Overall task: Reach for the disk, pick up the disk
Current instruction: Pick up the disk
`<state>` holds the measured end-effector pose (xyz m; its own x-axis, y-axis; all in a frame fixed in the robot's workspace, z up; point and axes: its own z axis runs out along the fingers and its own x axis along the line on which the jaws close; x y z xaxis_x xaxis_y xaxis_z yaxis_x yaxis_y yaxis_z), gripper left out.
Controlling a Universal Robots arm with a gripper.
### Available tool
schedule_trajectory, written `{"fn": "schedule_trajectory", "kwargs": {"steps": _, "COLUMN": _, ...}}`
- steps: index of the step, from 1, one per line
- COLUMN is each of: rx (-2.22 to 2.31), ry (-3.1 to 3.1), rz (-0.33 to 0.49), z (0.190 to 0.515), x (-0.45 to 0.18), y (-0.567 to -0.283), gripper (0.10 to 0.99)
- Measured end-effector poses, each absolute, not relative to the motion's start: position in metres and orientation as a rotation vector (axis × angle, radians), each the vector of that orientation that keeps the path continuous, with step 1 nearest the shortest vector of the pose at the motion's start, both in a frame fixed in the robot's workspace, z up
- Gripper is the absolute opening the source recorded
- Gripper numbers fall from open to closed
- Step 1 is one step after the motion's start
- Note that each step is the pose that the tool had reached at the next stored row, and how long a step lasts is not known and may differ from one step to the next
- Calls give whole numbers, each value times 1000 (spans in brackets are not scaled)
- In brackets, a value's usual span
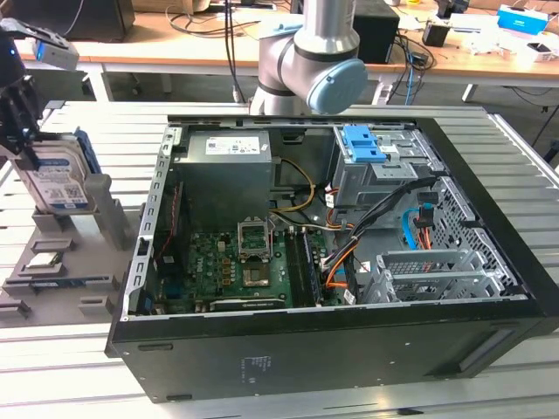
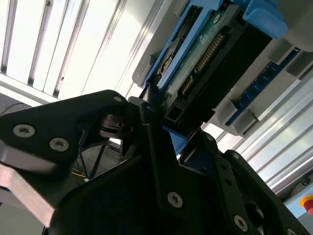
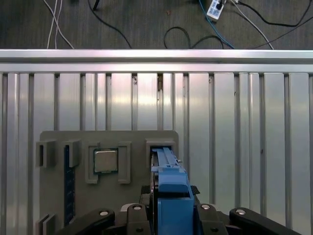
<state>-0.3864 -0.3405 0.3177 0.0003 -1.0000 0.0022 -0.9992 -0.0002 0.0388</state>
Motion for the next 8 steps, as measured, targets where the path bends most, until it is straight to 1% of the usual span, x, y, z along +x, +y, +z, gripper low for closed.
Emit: {"fn": "schedule_trajectory", "kwargs": {"steps": 8, "rx": 2201, "ry": -2200, "rz": -40, "z": 343, "x": -386, "y": -338, "gripper": 365}}
